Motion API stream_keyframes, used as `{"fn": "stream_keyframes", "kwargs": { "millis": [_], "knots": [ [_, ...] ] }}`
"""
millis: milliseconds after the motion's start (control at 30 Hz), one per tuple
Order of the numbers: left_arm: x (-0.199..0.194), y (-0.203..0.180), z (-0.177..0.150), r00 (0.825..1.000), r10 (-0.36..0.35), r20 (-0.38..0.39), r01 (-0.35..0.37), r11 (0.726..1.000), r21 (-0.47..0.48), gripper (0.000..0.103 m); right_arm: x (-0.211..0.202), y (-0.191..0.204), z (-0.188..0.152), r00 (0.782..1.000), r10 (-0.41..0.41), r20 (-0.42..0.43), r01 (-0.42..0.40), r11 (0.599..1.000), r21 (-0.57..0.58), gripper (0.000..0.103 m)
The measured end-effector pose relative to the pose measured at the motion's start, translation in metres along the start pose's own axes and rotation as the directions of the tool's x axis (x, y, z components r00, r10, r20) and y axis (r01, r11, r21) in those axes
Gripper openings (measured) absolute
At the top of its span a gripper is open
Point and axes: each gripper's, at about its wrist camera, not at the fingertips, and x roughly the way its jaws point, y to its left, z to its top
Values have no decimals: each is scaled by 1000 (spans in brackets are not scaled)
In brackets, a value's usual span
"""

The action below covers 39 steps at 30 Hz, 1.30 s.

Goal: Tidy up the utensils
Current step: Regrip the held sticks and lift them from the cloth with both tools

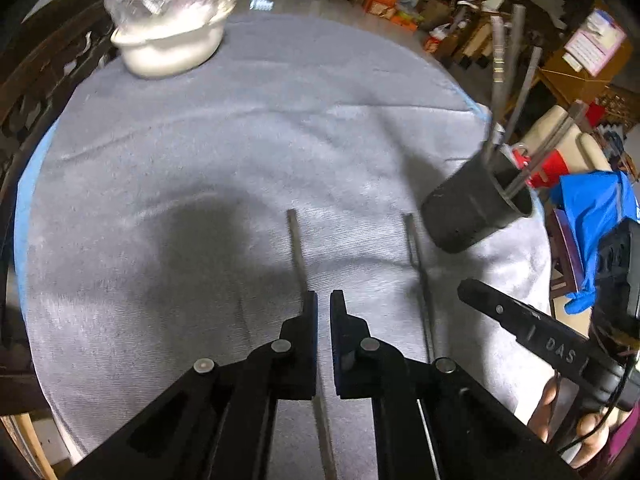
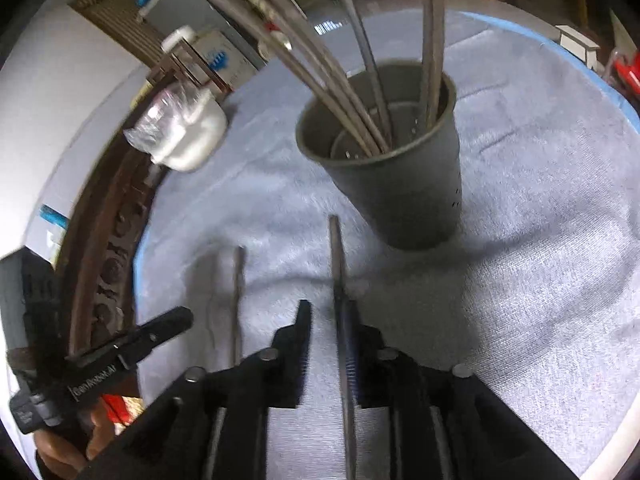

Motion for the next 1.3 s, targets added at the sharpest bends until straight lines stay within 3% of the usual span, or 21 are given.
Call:
{"fn": "stream_keyframes", "kwargs": {
  "millis": [100, 133, 233, 300, 400, 567, 667, 733, 867, 967, 1167, 1300],
  "knots": [
    [13, 16, 4, 999, -13, -50, 10, 998, -62, 7, 7, 5, 0, 999, -31, -20, 30, 999, -27, 42],
    [17, 21, 6, 997, -21, -69, 15, 996, -87, 9, 8, 6, 1, 999, -50, -16, 50, 998, -34, 58],
    [24, 24, 8, 997, -19, -80, 11, 995, -101, 18, 11, 9, 1, 995, -102, 17, 103, 994, -44, 63],
    [32, 23, 9, 995, -17, -97, 8, 996, -92, 18, 18, 9, 3, 992, -125, -2, 125, 991, -56, 61],
    [47, 21, 13, 989, -8, -145, -8, 994, -107, 18, 28, 8, 5, 985, -166, -45, 162, 984, -71, 38],
    [50, 19, 18, 992, 1, -129, -16, 993, -121, 22, 39, 7, 5, 978, -196, -67, 190, 978, -81, 36],
    [53, 14, 17, 992, 30, -121, -39, 996, -76, 22, 40, 12, 2, 966, -252, -60, 241, 960, -145, 23],
    [56, 14, 19, 992, 26, -123, -35, 997, -73, 22, 40, 10, 3, 972, -221, -81, 208, 967, -146, 8],
    [55, 15, 15, 992, 54, -115, -60, 997, -50, 12, 34, 1, 3, 981, -170, -93, 159, 980, -117, 6],
    [48, 19, 12, 993, 35, -109, -43, 996, -77, 8, 27, -3, 2, 988, -127, -88, 118, 988, -101, 6],
    [32, 29, -1, 995, -8, -95, -2, 995, -101, 7, 10, -8, 1, 996, -52, -74, 47, 996, -71, 6],
    [35, 37, -7, 989, -9, -147, -8, 993, -116, 7, 13, -12, 0, 995, -40, -90, 36, 998, -49, 6]
  ]
}}
